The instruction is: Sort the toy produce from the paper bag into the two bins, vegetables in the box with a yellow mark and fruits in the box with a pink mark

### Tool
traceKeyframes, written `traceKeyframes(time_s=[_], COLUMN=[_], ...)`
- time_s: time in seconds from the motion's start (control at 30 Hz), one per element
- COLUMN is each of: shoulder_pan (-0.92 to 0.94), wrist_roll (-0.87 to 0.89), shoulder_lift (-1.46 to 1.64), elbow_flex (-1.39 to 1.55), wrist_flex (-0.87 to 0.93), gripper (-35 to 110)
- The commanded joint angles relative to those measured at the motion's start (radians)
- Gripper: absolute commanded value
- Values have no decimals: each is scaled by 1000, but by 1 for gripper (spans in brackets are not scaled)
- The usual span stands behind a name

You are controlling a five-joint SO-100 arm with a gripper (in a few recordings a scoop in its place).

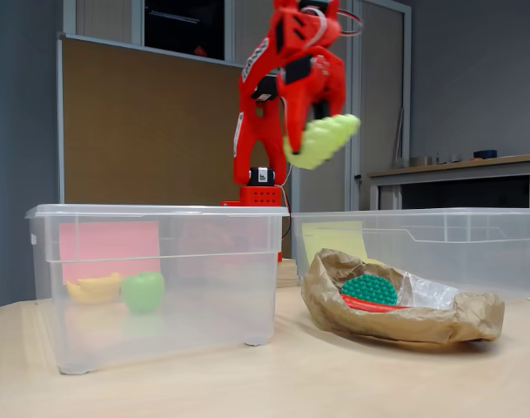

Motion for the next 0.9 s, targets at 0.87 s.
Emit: traceKeyframes(time_s=[0.87], shoulder_pan=[985], wrist_roll=[-100], shoulder_lift=[-242], elbow_flex=[241], wrist_flex=[-29], gripper=[18])
